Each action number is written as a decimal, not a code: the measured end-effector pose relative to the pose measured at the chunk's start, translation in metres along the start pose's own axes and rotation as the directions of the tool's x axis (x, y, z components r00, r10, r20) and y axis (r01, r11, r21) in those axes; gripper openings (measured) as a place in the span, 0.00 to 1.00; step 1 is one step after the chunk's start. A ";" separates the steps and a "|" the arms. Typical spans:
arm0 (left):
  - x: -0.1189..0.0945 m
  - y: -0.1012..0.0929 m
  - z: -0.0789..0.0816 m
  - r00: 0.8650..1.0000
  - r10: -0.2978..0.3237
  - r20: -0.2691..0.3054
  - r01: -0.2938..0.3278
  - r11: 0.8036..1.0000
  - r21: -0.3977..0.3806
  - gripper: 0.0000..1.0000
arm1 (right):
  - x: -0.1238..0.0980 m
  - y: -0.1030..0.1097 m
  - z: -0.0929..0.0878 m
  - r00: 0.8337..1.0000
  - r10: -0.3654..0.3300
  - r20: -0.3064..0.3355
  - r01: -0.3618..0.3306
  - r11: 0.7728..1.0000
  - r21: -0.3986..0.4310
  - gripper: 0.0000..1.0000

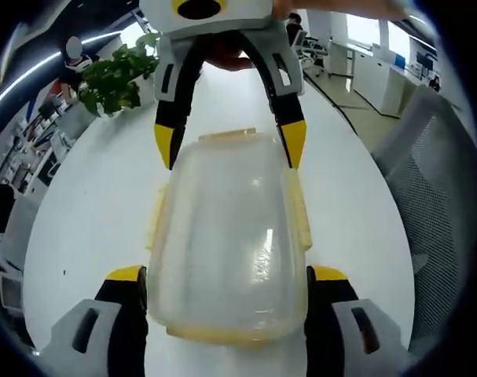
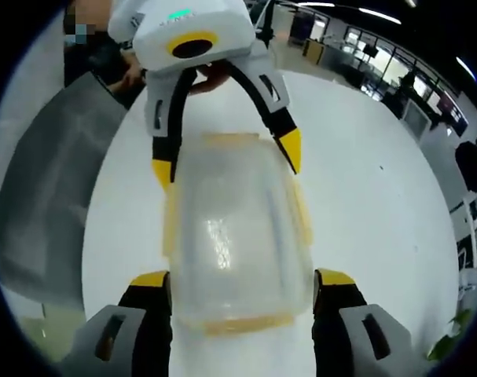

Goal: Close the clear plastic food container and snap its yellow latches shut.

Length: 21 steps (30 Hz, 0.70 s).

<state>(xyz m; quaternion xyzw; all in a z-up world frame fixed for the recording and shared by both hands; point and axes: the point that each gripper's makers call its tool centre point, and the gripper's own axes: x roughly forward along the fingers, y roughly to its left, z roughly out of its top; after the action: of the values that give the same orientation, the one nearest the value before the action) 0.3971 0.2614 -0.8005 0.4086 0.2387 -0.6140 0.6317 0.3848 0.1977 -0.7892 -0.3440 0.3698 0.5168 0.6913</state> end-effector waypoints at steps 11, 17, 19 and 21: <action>-0.009 0.002 -0.014 1.000 0.004 0.002 -0.004 1.000 -0.004 0.83 | 0.009 0.000 0.015 1.000 0.000 -0.004 0.000 1.000 -0.002 0.73; -0.014 0.001 -0.022 1.000 0.008 0.004 -0.007 1.000 -0.009 0.83 | 0.013 0.002 0.022 1.000 0.002 -0.011 -0.002 1.000 -0.004 0.73; -0.016 0.001 -0.025 1.000 0.009 0.006 -0.009 1.000 -0.010 0.83 | 0.015 0.003 0.025 1.000 0.002 -0.010 -0.002 1.000 -0.004 0.73; -0.018 0.001 -0.028 1.000 0.009 0.008 -0.009 1.000 -0.010 0.83 | 0.017 0.003 0.027 1.000 0.002 -0.010 -0.002 1.000 -0.004 0.73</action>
<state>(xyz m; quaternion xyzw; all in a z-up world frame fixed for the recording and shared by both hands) 0.4010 0.2945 -0.8012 0.4040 0.2374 -0.6115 0.6376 0.3889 0.2295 -0.7905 -0.3476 0.3725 0.5165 0.6883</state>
